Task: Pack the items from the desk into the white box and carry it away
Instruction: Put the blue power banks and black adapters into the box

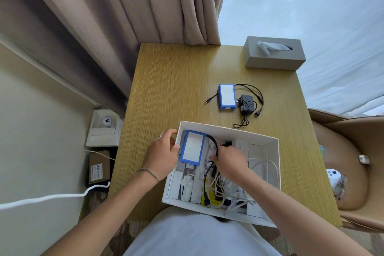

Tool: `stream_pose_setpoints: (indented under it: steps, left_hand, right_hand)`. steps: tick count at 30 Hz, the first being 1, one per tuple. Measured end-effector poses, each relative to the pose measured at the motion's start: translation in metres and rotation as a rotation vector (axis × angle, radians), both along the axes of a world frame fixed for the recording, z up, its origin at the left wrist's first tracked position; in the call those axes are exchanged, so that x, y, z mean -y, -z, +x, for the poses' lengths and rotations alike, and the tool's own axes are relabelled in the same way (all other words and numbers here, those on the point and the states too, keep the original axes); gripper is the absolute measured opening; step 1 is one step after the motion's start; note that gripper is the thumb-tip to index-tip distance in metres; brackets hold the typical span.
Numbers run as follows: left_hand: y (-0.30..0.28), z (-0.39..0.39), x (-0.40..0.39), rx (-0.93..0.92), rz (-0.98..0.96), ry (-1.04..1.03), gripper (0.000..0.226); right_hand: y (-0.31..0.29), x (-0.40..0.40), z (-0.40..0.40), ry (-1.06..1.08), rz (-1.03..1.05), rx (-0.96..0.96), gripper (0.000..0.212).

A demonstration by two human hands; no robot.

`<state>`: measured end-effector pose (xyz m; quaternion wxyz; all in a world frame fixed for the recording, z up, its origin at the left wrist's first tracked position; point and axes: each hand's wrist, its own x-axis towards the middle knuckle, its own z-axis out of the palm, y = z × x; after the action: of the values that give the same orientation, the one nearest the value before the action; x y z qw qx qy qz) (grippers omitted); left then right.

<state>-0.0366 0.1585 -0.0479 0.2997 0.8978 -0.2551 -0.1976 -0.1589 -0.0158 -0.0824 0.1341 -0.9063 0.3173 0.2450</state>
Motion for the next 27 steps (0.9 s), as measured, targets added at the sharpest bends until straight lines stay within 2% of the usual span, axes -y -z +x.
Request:
stream_pose_setpoints:
  steps: [3, 6, 9, 11, 13, 18, 23, 27]
  left_hand:
    - [-0.008, 0.003, 0.007, 0.06, -0.061, -0.019, 0.048]
    - [-0.019, 0.009, 0.024, 0.152, -0.115, 0.031, 0.045]
    - [-0.031, 0.017, 0.05, 0.193, -0.136, 0.122, 0.038]
    - [-0.038, 0.023, 0.072, 0.198, -0.135, 0.172, 0.034]
    - [-0.041, 0.031, 0.096, 0.192, -0.117, 0.22, 0.032]
    - [-0.029, 0.051, 0.162, 0.104, -0.037, 0.245, 0.029]
    - [0.002, 0.064, 0.222, -0.094, 0.033, 0.144, 0.036]
    - [0.03, 0.066, 0.256, -0.138, 0.164, 0.066, 0.05]
  right_hand:
    - [-0.004, 0.003, 0.001, 0.003, 0.029, 0.05, 0.046]
    - [-0.021, 0.007, 0.005, 0.019, 0.065, 0.174, 0.049]
    - [-0.048, 0.021, 0.016, 0.022, 0.169, 0.317, 0.041]
    - [-0.068, 0.042, 0.025, 0.095, 0.302, 0.428, 0.031]
    - [-0.082, 0.067, 0.033, 0.214, 0.351, 0.519, 0.022]
    - [-0.083, 0.126, 0.048, 0.462, 0.389, 0.626, 0.015]
    - [-0.065, 0.164, 0.052, 0.549, 0.431, 0.643, 0.018]
    - [-0.05, 0.183, 0.046, 0.621, 0.452, 0.65, 0.02]
